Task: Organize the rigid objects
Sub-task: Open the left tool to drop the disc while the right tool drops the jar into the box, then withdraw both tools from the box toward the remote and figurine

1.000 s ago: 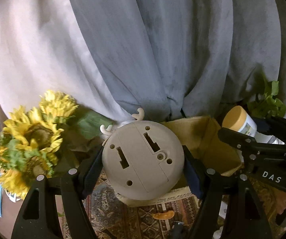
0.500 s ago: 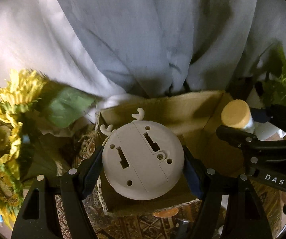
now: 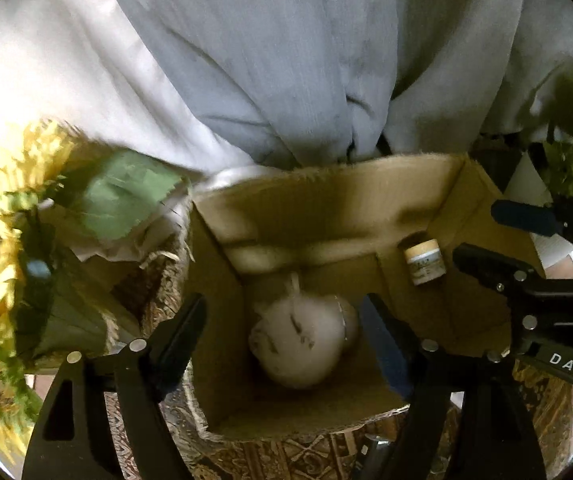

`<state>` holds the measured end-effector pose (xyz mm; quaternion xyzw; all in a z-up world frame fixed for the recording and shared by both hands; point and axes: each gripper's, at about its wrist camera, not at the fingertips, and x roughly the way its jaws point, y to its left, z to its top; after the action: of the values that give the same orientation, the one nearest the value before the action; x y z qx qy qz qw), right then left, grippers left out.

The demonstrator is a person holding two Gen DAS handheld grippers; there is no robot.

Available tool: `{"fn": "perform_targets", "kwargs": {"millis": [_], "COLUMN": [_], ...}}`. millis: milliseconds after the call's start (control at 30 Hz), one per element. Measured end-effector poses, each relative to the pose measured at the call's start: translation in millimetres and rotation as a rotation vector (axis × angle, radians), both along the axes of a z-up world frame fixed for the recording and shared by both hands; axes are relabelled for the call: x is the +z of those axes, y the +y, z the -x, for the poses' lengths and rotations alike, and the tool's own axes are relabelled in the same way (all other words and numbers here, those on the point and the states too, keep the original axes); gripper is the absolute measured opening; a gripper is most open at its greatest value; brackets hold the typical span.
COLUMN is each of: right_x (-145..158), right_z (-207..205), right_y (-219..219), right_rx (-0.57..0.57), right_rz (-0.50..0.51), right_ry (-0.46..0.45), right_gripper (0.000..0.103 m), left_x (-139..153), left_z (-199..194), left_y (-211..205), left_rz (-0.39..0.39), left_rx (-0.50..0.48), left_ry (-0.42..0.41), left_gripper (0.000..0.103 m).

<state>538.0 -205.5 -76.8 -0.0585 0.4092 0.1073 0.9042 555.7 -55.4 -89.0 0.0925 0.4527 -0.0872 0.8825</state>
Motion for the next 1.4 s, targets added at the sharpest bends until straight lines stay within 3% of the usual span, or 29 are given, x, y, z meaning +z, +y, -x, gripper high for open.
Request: {"fn": "perform_targets", "kwargs": {"millis": [300, 633, 900, 1400], "right_x": [17, 43, 41, 11], "right_z": [27, 92, 139, 202], "right_y": [-9, -7, -4, 3], "right_rx": [-0.031, -0.056, -0.094, -0.140], "right_rz": [-0.024, -0.007, 0.002, 0.012], "right_ry": [-0.094, -0.250, -0.319, -0.328], "right_gripper": [0.057, 0.060, 0.066, 0.070], "left_x": [32, 52, 47, 13], "left_z": [49, 111, 151, 212], "left_y": [4, 1, -1, 4], "left_rz": [-0.011, -0.034, -0.043, -0.007], "left_rx": [0.043, 0.045, 0.038, 0.020], "left_ry": [-0.174, -0.321, -0.374, -0.344], "left_gripper": [0.079, 0.079, 0.079, 0.079]}}
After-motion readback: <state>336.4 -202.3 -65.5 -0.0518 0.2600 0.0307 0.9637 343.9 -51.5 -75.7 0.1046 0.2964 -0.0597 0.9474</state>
